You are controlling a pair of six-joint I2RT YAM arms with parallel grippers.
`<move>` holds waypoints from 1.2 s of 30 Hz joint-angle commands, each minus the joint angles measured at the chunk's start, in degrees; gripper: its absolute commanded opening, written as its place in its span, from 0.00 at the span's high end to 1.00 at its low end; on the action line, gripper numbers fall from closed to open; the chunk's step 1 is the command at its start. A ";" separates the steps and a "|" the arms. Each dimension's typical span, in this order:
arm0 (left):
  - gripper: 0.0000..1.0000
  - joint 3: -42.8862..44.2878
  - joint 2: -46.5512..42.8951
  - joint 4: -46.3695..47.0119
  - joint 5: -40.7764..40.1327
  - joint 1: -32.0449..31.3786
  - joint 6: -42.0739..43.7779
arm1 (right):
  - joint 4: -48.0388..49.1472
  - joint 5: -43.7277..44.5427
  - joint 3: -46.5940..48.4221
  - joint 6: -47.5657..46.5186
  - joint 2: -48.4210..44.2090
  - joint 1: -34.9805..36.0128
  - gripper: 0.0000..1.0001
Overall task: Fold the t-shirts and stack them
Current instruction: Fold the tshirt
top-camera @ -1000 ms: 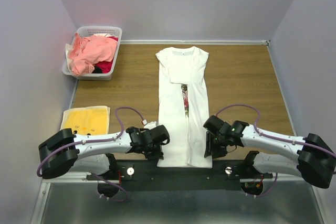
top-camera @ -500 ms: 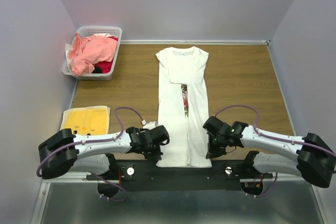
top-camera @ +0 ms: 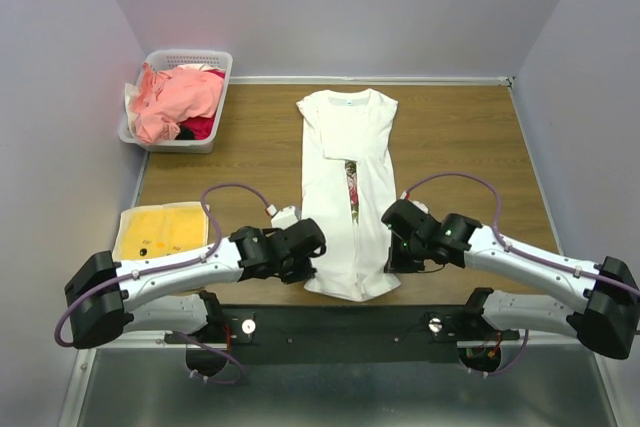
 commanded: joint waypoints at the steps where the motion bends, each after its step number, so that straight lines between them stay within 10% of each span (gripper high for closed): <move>1: 1.00 5.44 3.25 -2.96 -6.58 4.71 3.48 | -2.71 10.07 5.43 -2.08 2.27 0.29 0.99; 36: 1.00 44.12 44.19 4.86 -8.17 31.78 41.63 | 7.66 16.33 32.50 -20.28 37.87 -20.88 0.99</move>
